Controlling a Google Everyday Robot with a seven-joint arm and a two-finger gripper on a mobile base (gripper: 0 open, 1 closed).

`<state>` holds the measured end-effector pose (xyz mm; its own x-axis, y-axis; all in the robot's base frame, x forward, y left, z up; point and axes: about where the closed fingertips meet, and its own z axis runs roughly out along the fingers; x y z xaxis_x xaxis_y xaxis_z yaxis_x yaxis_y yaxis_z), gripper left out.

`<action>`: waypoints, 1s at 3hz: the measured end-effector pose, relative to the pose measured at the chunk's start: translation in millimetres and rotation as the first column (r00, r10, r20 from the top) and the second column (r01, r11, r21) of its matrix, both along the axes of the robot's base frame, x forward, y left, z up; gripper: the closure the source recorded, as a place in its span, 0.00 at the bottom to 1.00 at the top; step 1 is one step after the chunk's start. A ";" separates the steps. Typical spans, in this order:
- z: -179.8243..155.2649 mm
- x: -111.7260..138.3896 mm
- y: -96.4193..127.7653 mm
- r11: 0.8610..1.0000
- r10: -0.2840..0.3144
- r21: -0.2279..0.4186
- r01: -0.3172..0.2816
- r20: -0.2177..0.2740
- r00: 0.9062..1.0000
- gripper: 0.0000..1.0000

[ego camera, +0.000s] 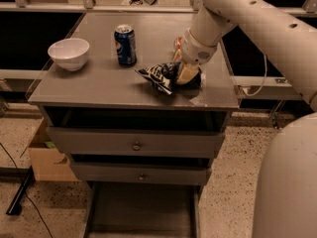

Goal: Place blue chip bag into bottom drawer

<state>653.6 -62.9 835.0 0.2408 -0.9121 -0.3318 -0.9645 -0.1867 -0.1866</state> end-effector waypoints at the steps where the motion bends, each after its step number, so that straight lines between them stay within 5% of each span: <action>1: 48.4 -11.3 -17.5 0.997 -0.072 0.023 0.072 0.012 0.997 1.00; 2: 113.2 -50.6 -37.0 0.980 -0.188 0.076 0.183 0.056 0.981 1.00; 3: 135.5 -92.6 -37.8 0.970 -0.231 0.097 0.224 0.070 0.971 1.00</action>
Offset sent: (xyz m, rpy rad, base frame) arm -0.0861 -0.0586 0.1619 0.0895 -0.0858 -0.2776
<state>561.0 -100.7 970.6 0.0596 -0.9141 -0.4011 -0.9610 0.0561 -0.2707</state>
